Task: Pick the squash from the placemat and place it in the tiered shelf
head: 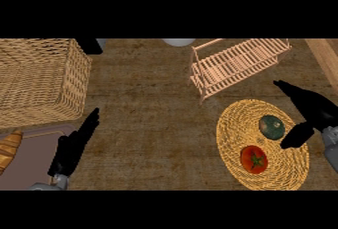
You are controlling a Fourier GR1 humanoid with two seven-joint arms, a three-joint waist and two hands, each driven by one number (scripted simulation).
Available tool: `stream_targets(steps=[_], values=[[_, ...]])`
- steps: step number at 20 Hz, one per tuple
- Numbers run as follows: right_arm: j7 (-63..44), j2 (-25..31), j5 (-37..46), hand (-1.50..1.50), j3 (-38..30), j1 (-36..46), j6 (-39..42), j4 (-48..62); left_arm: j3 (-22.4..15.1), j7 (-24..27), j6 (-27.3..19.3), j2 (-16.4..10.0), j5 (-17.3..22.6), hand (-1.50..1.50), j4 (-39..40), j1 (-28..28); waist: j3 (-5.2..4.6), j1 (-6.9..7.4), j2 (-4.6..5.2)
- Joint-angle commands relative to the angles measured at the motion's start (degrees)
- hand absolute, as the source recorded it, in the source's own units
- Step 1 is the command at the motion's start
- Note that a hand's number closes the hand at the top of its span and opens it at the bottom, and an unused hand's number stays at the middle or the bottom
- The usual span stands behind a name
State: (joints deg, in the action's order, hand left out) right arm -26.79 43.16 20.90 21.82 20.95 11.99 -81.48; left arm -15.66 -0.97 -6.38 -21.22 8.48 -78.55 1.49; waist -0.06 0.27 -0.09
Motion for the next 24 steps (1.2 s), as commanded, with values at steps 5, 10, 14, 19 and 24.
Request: stream_targets(steps=[5, 10, 14, 19, 24], values=[[-10.6, -7.1, 6.6, -1.50, 0.6, -3.8, 4.1, -3.9, 1.9, -0.4, 2.3, 1.7, -1.7, 0.00, 0.3, -0.6, 0.05, -0.27, 0.02], [-7.3, -8.6, 12.5, -1.50, -3.1, -5.7, 4.8, -2.0, 3.7, -0.2, 2.9, 2.9, -4.4, 0.00, -0.8, -1.2, 0.06, -0.20, 0.05], [-9.0, -11.3, 17.6, -1.50, -2.9, -4.6, 4.6, -1.4, 5.1, -6.3, 4.6, 2.5, -3.8, 0.00, -3.8, 0.6, 0.07, -0.16, 0.05], [-11.0, -13.0, 21.0, -1.50, -4.6, -7.1, 7.7, -5.5, 6.5, 2.9, 5.8, 4.8, -6.5, 0.00, 2.2, -1.8, 0.04, -0.29, 0.04], [-3.0, -14.8, 25.6, -1.50, -8.8, -4.2, 7.2, 4.2, 8.4, -0.2, 6.6, 6.9, -8.3, 0.00, 3.5, 1.7, 0.06, -0.19, 0.10]])
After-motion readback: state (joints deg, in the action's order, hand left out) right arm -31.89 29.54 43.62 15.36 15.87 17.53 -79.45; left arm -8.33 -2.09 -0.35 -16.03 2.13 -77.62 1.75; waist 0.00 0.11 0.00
